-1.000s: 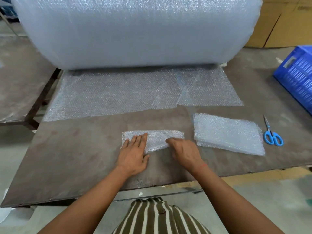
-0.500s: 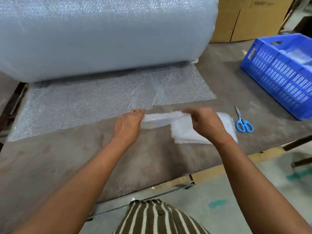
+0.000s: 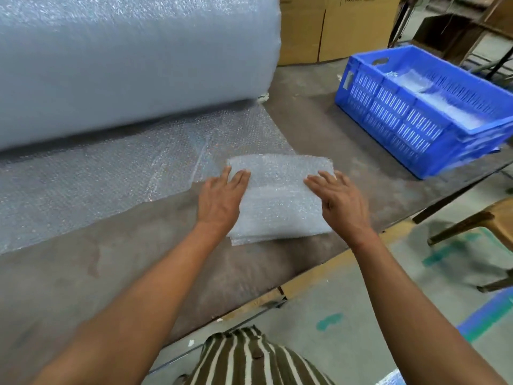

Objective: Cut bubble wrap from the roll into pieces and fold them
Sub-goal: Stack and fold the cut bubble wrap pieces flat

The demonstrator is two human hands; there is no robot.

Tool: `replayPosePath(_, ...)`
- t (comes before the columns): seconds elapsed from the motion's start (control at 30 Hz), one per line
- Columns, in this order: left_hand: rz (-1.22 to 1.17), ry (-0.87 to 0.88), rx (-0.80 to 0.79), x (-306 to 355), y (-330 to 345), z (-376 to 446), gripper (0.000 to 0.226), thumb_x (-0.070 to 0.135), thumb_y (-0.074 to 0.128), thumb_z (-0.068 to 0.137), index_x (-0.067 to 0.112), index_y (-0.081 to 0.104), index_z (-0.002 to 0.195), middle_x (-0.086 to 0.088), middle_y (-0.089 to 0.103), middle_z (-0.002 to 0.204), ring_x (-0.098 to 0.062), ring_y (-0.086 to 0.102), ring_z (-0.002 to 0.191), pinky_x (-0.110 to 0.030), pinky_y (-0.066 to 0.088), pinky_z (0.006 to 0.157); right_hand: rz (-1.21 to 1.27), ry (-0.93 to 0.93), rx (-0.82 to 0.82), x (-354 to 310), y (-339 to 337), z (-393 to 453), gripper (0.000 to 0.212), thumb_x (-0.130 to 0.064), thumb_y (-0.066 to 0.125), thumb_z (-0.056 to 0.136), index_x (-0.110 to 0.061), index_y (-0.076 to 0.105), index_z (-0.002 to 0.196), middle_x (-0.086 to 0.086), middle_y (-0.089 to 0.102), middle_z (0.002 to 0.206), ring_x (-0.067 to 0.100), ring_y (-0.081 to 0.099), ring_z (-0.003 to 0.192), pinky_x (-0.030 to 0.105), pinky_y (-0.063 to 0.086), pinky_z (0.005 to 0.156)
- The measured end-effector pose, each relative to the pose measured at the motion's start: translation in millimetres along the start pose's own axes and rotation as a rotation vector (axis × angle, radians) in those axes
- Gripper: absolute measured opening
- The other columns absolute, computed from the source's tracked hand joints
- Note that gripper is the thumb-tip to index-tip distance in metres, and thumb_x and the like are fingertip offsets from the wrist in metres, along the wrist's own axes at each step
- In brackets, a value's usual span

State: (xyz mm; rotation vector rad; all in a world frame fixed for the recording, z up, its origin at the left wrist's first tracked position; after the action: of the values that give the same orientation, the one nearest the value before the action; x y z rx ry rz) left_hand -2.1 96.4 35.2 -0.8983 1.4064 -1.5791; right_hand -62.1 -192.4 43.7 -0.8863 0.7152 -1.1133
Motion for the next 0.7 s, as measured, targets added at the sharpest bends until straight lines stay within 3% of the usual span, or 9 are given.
replayPosePath(0.13, 0.000, -0.006, -0.325, 14, 41, -20, 0.081, 0.012, 0.047, 0.098, 0.024, 0.015, 0.172, 0.005, 0.021, 0.179, -0.024, 0.017, 0.166, -0.041, 0.028, 0.125, 0.071, 0.058, -0.285, 2, 40, -42, 0.070, 0.009, 0.050, 0.076, -0.011, 0.071, 0.139, 0.008, 0.071, 0.142, 0.036, 0.064, 0.136, 0.056, 0.044, 0.117)
replayPosePath(0.2, -0.003, 0.002, -0.402, 19, 48, -29, 0.083, 0.035, 0.043, 0.094, 0.023, 0.014, 0.172, 0.004, 0.019, 0.179, -0.024, 0.017, 0.165, -0.041, 0.028, 0.125, 0.149, 0.081, -0.427, 1, 51, -56, 0.074, -0.004, 0.042, 0.077, -0.010, 0.063, 0.148, 0.010, 0.064, 0.151, 0.036, 0.055, 0.145, 0.053, 0.034, 0.124)
replayPosePath(0.27, 0.014, 0.006, -0.389, 21, 49, -37, 0.094, 0.049, 0.028, 0.085, 0.018, 0.011, 0.172, 0.000, 0.016, 0.180, -0.027, 0.013, 0.166, -0.046, 0.023, 0.128, 0.221, 0.097, -0.487, 2, 51, -64, 0.076, -0.017, 0.043, 0.084, -0.012, 0.051, 0.159, 0.009, 0.049, 0.165, 0.031, 0.038, 0.158, 0.046, 0.018, 0.132)
replayPosePath(0.33, -0.010, 0.016, -0.281, 25, 48, -39, 0.099, 0.057, 0.019, 0.084, 0.012, 0.011, 0.172, -0.006, 0.014, 0.180, -0.031, 0.008, 0.167, -0.053, 0.014, 0.132, 0.272, 0.094, -0.442, 1, 47, -62, 0.077, -0.032, 0.042, 0.091, -0.013, 0.041, 0.165, 0.007, 0.035, 0.173, 0.026, 0.025, 0.164, 0.041, 0.006, 0.135)
replayPosePath(0.47, -0.111, 0.127, -0.062, 46, 53, -26, 0.096, 0.069, 0.024, 0.100, 0.007, 0.009, 0.172, -0.012, 0.011, 0.180, -0.032, 0.002, 0.167, -0.056, 0.006, 0.134, 0.177, 0.098, -0.342, -17, 54, -34, 0.073, -0.054, 0.030, 0.110, -0.013, 0.027, 0.170, 0.008, 0.021, 0.178, 0.025, 0.011, 0.167, 0.048, 0.005, 0.135)
replayPosePath(0.57, -0.083, 0.179, -0.155, 59, 64, -16, 0.093, 0.071, 0.009, 0.099, 0.015, -0.001, 0.173, -0.011, -0.003, 0.181, -0.028, -0.012, 0.166, -0.053, -0.004, 0.134, 0.117, 0.126, -0.449, -30, 72, -23, 0.081, -0.068, 0.012, 0.107, -0.021, 0.014, 0.173, 0.009, 0.008, 0.180, 0.025, -0.001, 0.167, 0.047, -0.005, 0.134)
replayPosePath(0.7, -0.030, 0.179, -0.255, 58, 84, -22, 0.089, 0.071, -0.004, 0.096, 0.023, -0.018, 0.170, -0.009, -0.019, 0.179, -0.025, -0.025, 0.163, -0.054, -0.011, 0.132, 0.099, 0.154, -0.551, -33, 89, -34, 0.093, -0.078, -0.017, 0.094, -0.031, -0.003, 0.173, 0.007, -0.006, 0.181, 0.025, -0.012, 0.167, 0.050, -0.005, 0.134)
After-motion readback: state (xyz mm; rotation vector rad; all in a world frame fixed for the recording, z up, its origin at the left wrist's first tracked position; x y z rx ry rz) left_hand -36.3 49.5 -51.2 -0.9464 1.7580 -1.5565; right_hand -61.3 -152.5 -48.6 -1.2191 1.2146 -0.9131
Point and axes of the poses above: each hand's wrist, its own z-axis towards the middle knuckle, its own y-axis out of the palm, x = y × z, the point moved 2 cm from there along z, towards the middle knuckle
